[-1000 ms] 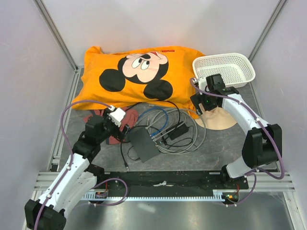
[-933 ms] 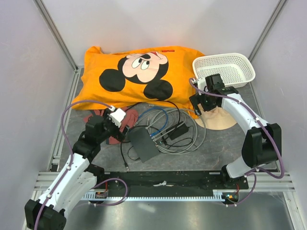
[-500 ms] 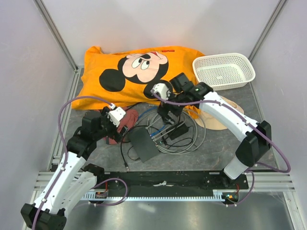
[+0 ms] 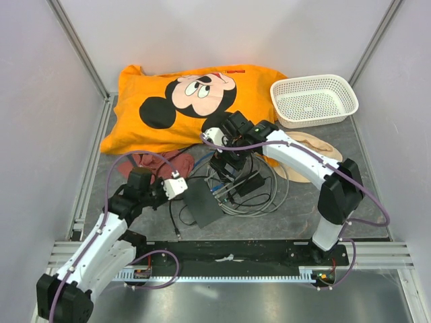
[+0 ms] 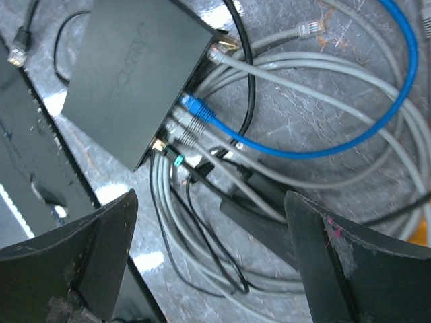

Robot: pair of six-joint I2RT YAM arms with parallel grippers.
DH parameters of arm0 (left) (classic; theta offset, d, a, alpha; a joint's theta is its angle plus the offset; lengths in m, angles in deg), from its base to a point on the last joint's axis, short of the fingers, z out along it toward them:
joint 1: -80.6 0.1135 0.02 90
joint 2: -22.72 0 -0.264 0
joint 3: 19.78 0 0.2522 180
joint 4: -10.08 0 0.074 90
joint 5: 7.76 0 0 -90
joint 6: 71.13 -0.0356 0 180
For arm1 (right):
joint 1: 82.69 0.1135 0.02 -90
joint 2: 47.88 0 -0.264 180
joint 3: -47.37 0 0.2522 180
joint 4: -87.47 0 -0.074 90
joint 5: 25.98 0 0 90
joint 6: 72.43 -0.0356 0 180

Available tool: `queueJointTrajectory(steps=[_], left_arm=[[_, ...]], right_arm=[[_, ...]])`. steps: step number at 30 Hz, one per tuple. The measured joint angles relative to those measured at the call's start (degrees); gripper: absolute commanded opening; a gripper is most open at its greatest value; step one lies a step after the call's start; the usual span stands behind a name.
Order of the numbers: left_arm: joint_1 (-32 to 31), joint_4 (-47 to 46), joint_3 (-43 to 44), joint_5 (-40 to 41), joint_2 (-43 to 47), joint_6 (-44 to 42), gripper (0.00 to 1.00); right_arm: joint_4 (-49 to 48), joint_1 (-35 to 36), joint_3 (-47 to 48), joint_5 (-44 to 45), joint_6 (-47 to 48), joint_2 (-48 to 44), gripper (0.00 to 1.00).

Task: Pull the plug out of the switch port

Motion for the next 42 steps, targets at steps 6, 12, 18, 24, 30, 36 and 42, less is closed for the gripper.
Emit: queueJointTrajectory(steps=[6, 12, 18, 24, 30, 36, 42], left_arm=[[0.1, -0.3, -3.2, -1.2, -4.0, -6.6, 0.04], [0.0, -3.5, -4.7, -1.3, -9.8, -11.9, 0.02], [-1.5, -5.8, -4.3, -5.1, -16.6, -14.8, 0.02], [-3.8, -10.8, 0.2, -8.3, -26.7, -14.5, 0.02], [-3.8, -19.8, 6.3, -7.4, -36.5, -11.7, 0.02], [-2.8, -21.5, 16.9, -3.4, -40.6, -6.3, 0.02], [0.8, -16.5, 21.4, -2.5, -29.8, 1.2, 0.47]], right_arm=[[-2.3, 0.1, -0.3, 3.6, -2.8, 3.8, 0.98], [-3.7, -3.0, -0.3, 6.4, -4.2, 4.0, 0.98], [-4.3, -6.1, -1.1, 8.8, -4.3, 1.9, 0.98], [-4.7, -12.6, -1.1, 9.2, -4.5, 0.4, 0.98], [-4.7, -19.4, -1.1, 11.1, -4.6, -0.2, 0.98], [-4.7, -18.8, -1.9, 10.1, -3.7, -4.5, 0.98], [-3.9, -18.0, -6.8, 6.2, -3.4, -10.7, 0.98]])
